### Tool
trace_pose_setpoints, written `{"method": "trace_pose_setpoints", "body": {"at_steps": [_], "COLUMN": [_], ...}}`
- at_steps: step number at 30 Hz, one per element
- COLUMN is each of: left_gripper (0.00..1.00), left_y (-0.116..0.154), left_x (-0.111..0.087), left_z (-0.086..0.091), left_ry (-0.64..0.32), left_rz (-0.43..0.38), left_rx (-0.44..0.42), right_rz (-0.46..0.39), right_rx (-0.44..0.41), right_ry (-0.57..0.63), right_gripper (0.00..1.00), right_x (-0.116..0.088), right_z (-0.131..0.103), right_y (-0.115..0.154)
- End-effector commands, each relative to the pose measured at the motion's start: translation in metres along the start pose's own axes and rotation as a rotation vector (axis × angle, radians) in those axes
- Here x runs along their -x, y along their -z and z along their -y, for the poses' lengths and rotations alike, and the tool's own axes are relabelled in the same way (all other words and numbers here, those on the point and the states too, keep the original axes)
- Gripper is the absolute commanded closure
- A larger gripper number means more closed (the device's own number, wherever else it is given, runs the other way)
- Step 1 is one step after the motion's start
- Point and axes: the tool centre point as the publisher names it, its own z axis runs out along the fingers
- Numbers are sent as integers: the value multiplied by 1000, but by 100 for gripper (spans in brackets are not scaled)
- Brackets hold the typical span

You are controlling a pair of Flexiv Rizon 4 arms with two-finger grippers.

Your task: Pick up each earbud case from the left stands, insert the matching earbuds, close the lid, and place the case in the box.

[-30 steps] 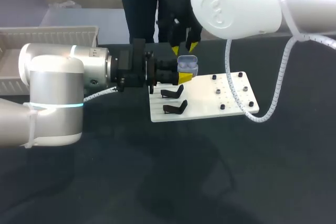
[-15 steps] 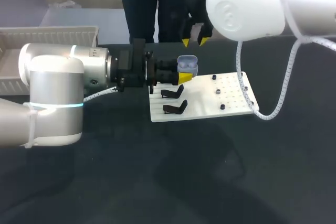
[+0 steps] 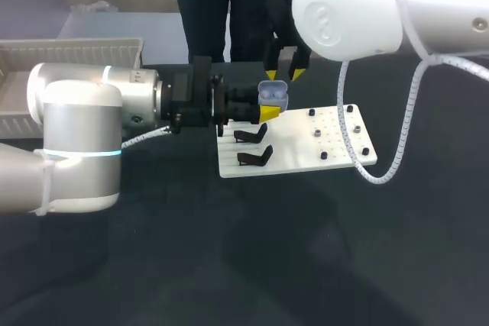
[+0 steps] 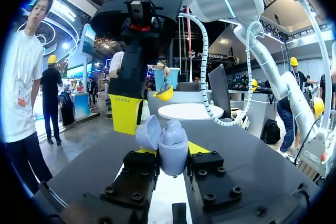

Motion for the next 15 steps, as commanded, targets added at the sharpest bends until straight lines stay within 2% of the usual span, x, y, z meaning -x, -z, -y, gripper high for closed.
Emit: {"method": "trace_pose_setpoints", "body": {"at_steps": [1, 15], "left_gripper": [100, 100], "left_y": [0, 0], "left_x": [-1, -1], "left_z": [1, 1], "left_ry": [-4, -4], "left_rz": [5, 5], "left_rx": [5, 5], "right_rz": [18, 14], "right_rx": [7, 37], "right_ry": [-5, -24], "right_gripper": [64, 63], "right_x": [-13, -24], "right_z": [3, 1], "right_y": [5, 4]}}
